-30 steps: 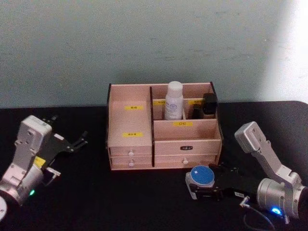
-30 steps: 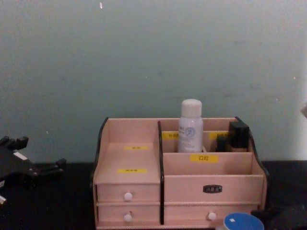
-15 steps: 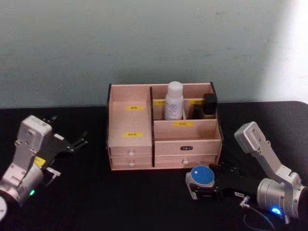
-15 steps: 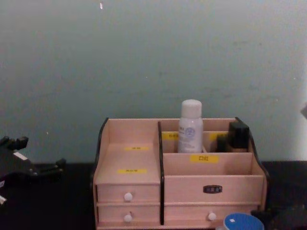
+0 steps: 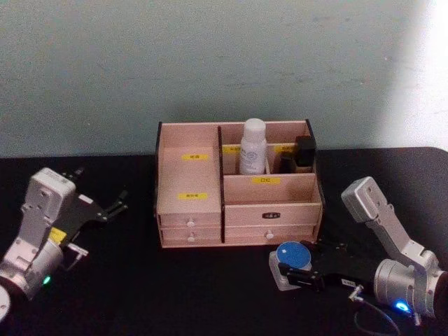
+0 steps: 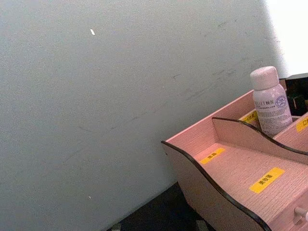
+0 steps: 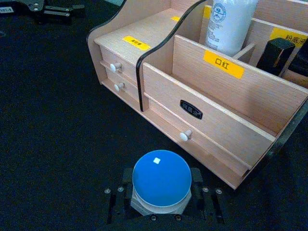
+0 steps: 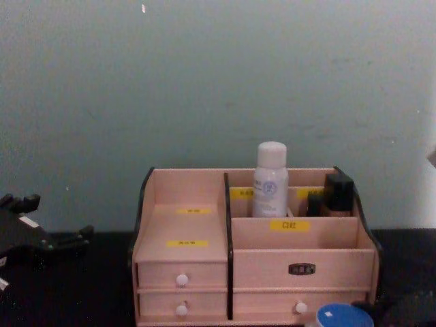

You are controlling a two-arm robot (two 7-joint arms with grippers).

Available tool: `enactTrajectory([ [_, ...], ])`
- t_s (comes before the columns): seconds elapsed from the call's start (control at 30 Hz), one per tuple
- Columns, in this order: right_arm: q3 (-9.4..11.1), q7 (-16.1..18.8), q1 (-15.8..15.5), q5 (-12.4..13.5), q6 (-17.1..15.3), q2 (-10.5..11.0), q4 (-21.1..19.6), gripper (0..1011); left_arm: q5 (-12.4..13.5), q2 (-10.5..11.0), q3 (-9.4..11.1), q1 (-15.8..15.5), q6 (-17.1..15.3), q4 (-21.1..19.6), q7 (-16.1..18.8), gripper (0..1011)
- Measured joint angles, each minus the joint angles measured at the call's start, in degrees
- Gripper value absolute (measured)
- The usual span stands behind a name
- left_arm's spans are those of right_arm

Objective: Pick up the facial cleanser and watermelon frost from the table and place them into the tiered storage box.

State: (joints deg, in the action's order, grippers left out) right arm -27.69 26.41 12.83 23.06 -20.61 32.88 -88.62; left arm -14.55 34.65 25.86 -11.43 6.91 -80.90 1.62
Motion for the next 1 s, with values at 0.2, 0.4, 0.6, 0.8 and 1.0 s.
enactTrajectory([
  [0.2,0.0,0.0,0.0,0.0,0.0,0.0,0.0,710,0.0,0.0,0.0,0.0,0.0,0.0,0.0,1001],
  [0.4,0.4,0.1,-0.3,0.5,0.3,-0.1,-0.1,710,0.0,0.0,0.0,0.0,0.0,0.0,0.0,1001],
  [0.6,1.6,0.3,-0.5,1.5,1.4,-0.1,-1.2,710,0.0,0.0,0.0,0.0,0.0,0.0,0.0,1001],
  [0.8,2.2,1.0,0.4,2.6,2.4,0.1,-2.6,710,0.0,0.0,0.0,0.0,0.0,0.0,0.0,1001],
  [1.0,2.3,1.8,2.5,3.5,3.3,0.0,-3.5,710,0.0,0.0,0.0,0.0,0.0,0.0,0.0,1001],
])
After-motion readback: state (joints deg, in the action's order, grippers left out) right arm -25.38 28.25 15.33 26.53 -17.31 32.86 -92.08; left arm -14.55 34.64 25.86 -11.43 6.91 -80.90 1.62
